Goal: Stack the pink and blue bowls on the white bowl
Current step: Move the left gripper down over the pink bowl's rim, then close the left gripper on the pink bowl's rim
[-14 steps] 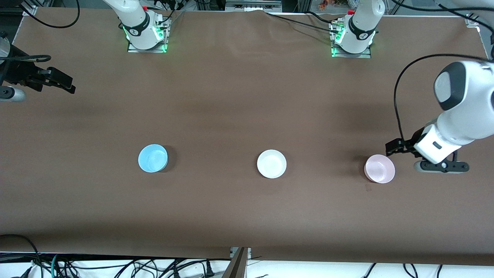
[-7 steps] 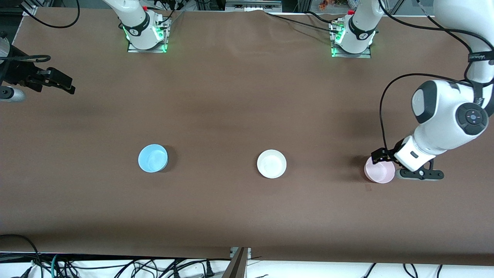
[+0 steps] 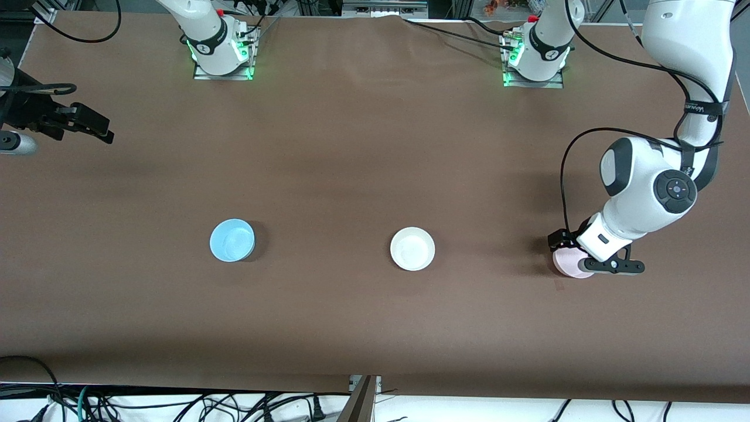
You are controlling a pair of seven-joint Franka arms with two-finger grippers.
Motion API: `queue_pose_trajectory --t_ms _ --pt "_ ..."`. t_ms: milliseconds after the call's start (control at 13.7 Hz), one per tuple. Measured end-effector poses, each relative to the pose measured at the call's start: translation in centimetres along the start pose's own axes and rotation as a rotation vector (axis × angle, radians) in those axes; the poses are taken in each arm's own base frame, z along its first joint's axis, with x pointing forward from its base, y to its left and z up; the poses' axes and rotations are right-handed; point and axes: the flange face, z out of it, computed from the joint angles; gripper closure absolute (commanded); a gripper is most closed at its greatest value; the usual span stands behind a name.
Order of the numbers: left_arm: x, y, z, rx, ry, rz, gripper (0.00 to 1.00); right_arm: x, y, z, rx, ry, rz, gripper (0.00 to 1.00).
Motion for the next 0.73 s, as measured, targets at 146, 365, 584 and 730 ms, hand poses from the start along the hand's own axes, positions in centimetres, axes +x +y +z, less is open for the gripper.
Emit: queue_pose_trajectory --t_ms 146,365,584,730 --pt "0.0 0.0 1.2 0.01 0.007 0.011 0.0 0.0 0.0 0.0 0.0 0.0 0.0 0.0" --pt "0.1 -0.1 3.3 0.008 0.026 0.01 0.0 0.0 0.0 0.0 0.001 0.0 0.0 0.0" --pt "0.0 -0.3 4.8 0.006 0.035 0.008 0.0 0.0 0.0 0.0 0.003 0.0 0.001 0.0" --pt "-0.2 -0.3 5.6 0.005 0.038 0.01 0.0 0.0 0.0 0.0 0.004 0.002 0.002 0.0"
